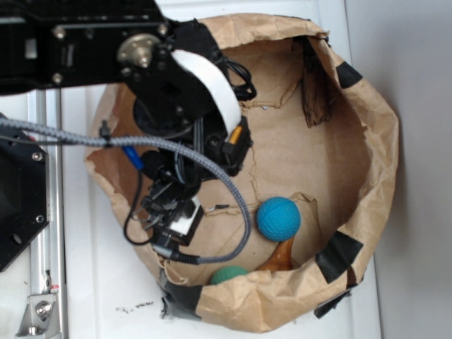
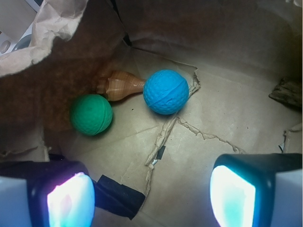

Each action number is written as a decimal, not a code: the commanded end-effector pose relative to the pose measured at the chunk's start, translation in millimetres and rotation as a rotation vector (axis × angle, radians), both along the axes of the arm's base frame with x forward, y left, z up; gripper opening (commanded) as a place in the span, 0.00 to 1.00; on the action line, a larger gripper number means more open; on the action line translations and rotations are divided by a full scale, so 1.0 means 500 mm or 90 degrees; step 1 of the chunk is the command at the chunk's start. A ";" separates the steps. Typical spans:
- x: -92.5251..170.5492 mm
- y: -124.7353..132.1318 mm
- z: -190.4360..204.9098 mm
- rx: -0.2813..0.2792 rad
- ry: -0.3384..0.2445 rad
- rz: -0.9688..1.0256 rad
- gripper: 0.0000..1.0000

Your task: Grab the green ball.

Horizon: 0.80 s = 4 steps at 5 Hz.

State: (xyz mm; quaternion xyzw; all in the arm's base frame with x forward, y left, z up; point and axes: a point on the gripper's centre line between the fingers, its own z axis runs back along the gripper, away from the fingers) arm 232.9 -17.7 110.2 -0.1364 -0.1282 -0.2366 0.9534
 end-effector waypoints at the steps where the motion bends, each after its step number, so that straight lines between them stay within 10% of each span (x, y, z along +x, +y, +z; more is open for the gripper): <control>1: 0.007 0.001 0.017 0.004 -0.023 0.002 1.00; 4: 0.113 -0.004 -0.045 -0.040 0.034 0.001 1.00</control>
